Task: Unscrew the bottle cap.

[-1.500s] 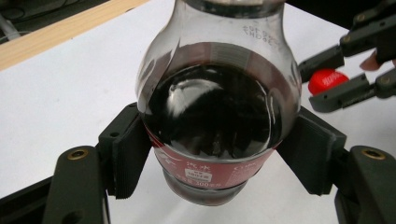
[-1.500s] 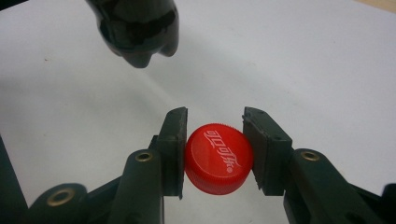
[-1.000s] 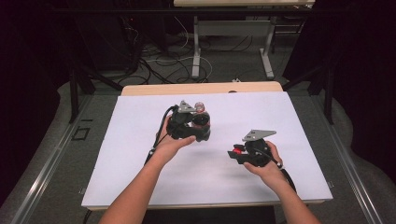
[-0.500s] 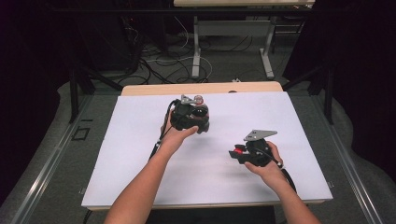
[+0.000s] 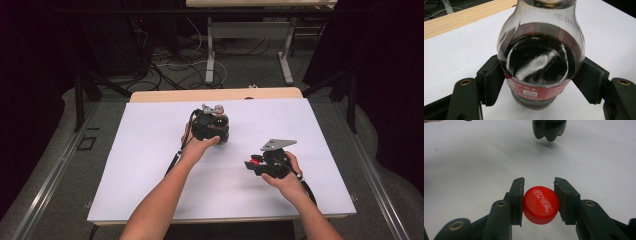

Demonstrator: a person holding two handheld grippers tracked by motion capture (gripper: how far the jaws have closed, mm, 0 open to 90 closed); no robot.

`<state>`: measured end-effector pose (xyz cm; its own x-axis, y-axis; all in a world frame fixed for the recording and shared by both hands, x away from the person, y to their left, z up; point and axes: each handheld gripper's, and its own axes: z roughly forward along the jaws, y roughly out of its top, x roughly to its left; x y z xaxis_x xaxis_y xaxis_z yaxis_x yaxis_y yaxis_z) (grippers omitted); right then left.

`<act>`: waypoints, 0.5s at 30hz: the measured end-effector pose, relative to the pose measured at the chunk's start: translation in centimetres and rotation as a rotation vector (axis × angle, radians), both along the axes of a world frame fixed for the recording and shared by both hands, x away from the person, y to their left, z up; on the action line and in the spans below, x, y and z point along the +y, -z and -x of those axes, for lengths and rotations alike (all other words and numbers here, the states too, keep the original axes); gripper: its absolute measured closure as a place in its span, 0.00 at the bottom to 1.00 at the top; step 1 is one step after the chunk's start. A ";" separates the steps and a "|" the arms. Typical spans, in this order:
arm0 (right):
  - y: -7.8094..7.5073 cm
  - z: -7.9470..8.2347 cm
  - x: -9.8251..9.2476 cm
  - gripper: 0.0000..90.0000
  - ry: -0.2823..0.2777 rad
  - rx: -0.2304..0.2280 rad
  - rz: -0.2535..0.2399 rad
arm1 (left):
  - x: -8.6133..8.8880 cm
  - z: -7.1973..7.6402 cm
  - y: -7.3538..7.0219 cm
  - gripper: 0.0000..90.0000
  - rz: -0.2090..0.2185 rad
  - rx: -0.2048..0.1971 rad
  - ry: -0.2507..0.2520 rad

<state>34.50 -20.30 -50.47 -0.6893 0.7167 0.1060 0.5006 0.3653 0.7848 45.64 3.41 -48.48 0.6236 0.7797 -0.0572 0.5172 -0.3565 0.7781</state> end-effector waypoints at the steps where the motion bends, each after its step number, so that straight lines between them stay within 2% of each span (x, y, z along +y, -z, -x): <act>1: -0.1 0.0 -0.1 0.67 -0.003 0.003 0.007 | -0.1 0.1 0.2 0.34 0.000 0.003 -0.003; 6: -0.1 0.0 0.1 0.67 -0.005 0.001 0.007 | 0.0 -0.1 1.1 0.34 -0.007 0.008 -0.011; 7: -0.2 0.1 0.0 0.67 -0.014 0.016 0.023 | 0.0 -0.1 1.2 0.34 -0.014 0.017 -0.007; 8: 0.0 0.0 0.1 0.67 -0.005 -0.005 0.007 | 0.0 -0.2 1.4 0.34 -0.012 0.017 -0.010; 9: 0.0 0.0 0.1 0.67 -0.003 -0.005 0.009 | 0.1 -0.2 1.6 0.34 -0.024 0.018 -0.007; 10: 0.0 0.0 0.1 0.67 -0.003 -0.003 0.007 | 0.0 -0.2 1.9 0.34 -0.015 0.014 -0.012; 12: 0.0 0.0 0.0 0.67 -0.003 -0.005 0.008 | 0.3 -0.1 2.2 0.33 -0.028 -0.001 0.009; 14: 0.0 0.0 0.0 0.67 0.000 -0.003 0.003 | 0.3 0.1 2.4 0.33 -0.011 -0.012 0.003; 15: 0.0 0.0 0.0 0.67 -0.001 0.001 0.005 | 0.3 0.2 2.4 0.33 -0.026 -0.011 0.013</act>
